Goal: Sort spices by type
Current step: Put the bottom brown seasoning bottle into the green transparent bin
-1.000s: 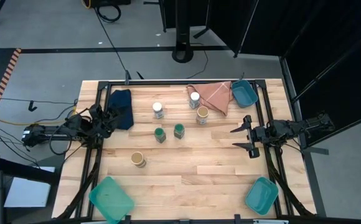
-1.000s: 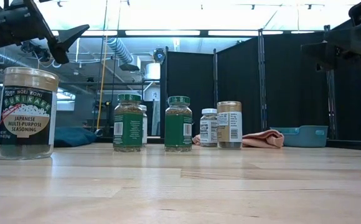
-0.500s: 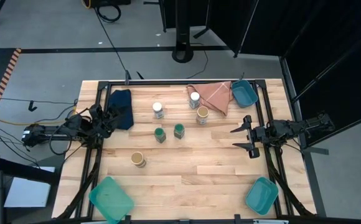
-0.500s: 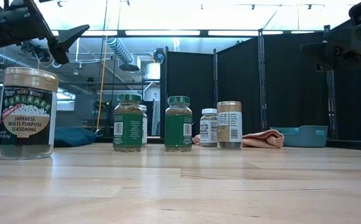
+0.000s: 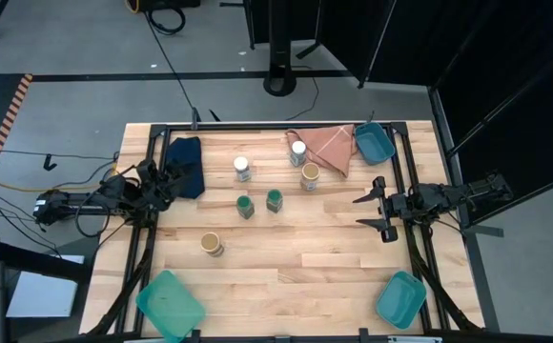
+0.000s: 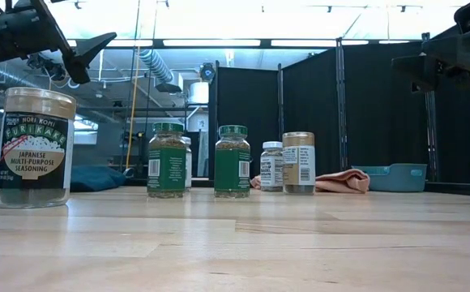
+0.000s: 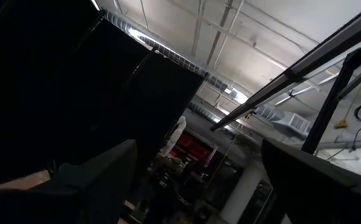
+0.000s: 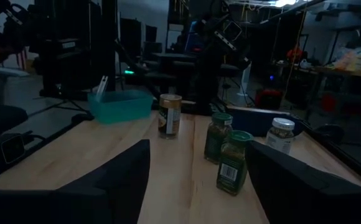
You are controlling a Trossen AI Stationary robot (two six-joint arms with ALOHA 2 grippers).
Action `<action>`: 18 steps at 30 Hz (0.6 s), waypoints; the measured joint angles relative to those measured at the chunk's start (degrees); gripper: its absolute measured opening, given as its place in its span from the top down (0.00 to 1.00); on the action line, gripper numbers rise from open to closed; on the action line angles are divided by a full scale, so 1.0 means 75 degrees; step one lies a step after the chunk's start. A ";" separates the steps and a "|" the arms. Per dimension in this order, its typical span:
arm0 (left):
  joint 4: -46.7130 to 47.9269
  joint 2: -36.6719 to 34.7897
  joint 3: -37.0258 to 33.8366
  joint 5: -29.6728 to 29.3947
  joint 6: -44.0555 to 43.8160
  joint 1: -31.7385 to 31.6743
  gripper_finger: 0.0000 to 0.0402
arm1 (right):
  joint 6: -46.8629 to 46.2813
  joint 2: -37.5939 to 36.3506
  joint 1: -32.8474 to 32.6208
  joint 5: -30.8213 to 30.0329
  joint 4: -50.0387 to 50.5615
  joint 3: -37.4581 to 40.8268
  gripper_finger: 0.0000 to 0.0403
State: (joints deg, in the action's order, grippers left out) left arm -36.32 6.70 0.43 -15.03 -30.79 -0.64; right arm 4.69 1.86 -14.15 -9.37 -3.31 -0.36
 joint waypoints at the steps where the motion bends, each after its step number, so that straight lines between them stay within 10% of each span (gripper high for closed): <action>1: 0.0000 0.0000 0.0000 0.0000 -0.0114 0.0000 0.13 | 0.0022 -0.0001 0.0000 -0.0013 0.0000 0.0000 0.33; 18: -0.0135 0.0000 0.0000 0.0009 -0.1984 0.0000 0.13 | -0.1333 -0.0001 -0.0015 0.0020 -0.1276 0.0002 0.33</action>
State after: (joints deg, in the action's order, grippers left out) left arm -37.33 6.70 0.43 -14.96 -45.67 -0.64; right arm -5.31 1.85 -14.26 -9.22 -12.88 -0.34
